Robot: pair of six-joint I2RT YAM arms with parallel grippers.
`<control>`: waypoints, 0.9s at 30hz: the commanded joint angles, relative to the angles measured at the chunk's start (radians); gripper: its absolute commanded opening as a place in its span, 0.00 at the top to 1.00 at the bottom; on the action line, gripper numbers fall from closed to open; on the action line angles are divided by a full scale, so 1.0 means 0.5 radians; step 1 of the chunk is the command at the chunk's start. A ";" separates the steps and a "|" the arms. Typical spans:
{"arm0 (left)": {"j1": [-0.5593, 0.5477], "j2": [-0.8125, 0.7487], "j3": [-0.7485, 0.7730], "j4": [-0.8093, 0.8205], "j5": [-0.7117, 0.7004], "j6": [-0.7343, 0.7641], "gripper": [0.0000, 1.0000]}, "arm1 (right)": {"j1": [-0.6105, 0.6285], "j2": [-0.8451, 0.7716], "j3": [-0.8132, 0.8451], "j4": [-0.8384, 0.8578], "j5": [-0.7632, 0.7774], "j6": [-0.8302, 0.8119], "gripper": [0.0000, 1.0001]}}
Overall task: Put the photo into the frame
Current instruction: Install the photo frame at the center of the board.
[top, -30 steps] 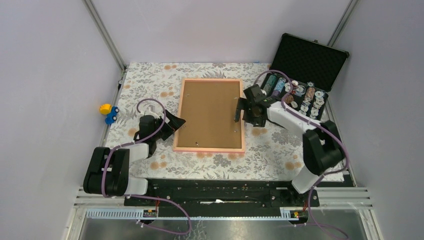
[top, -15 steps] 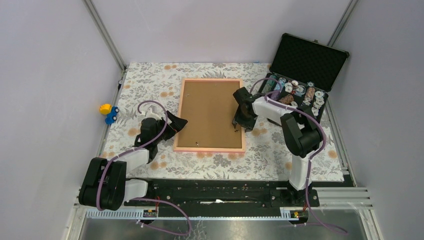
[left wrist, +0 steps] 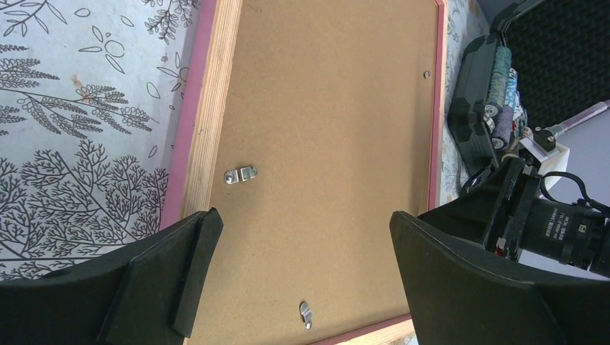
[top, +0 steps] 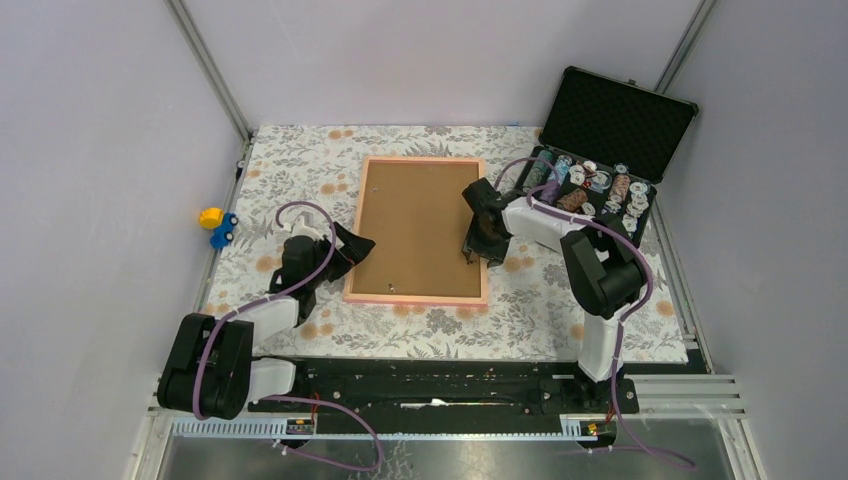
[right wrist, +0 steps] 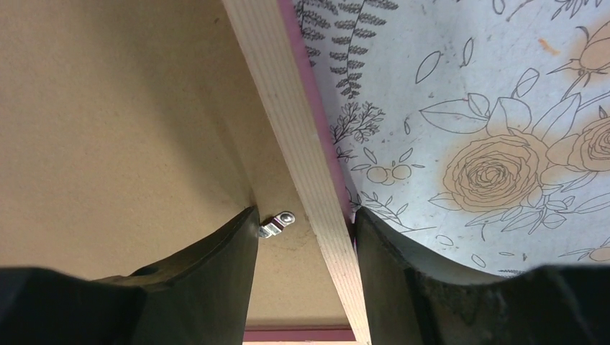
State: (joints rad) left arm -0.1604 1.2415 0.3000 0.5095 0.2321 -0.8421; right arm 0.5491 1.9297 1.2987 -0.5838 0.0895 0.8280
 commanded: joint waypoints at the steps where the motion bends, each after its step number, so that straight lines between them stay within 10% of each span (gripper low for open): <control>1: -0.011 0.025 0.044 0.063 -0.017 0.034 0.01 | 0.059 -0.089 -0.046 -0.018 -0.048 -0.086 0.42; 14: -0.011 0.039 0.050 0.064 -0.007 0.036 0.01 | 0.101 -0.076 -0.174 -0.018 0.007 -0.128 0.48; 27: -0.011 0.014 0.030 0.088 -0.004 0.036 0.01 | 0.101 -0.102 -0.162 -0.070 0.194 -0.469 0.81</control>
State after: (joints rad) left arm -0.1619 1.2541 0.3004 0.5095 0.2329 -0.8383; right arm 0.5842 1.8744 1.2201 -0.5209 0.1101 0.6930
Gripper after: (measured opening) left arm 0.987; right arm 0.407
